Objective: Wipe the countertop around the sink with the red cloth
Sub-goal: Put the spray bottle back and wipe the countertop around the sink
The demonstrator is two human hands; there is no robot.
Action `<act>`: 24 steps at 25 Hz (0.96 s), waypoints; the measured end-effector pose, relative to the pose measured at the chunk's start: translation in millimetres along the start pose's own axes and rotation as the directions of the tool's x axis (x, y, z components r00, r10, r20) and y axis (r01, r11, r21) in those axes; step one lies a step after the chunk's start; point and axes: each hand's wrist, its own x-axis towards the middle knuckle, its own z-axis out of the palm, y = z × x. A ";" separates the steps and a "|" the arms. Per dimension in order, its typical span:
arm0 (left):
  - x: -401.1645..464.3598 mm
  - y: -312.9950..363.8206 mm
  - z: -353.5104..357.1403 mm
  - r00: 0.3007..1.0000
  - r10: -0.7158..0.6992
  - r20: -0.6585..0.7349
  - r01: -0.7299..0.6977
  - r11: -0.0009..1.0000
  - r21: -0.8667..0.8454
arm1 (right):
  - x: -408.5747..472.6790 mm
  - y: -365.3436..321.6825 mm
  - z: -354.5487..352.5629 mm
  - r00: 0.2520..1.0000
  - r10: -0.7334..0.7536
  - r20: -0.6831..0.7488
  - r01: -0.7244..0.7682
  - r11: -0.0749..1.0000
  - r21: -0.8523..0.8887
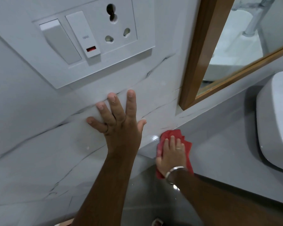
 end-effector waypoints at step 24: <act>-2.0 -3.3 -1.0 1.000 0.025 0.013 -0.025 0.999 0.023 | -16.0 57.4 1.5 0.735 -0.677 0.037 0.678 0.735 -0.019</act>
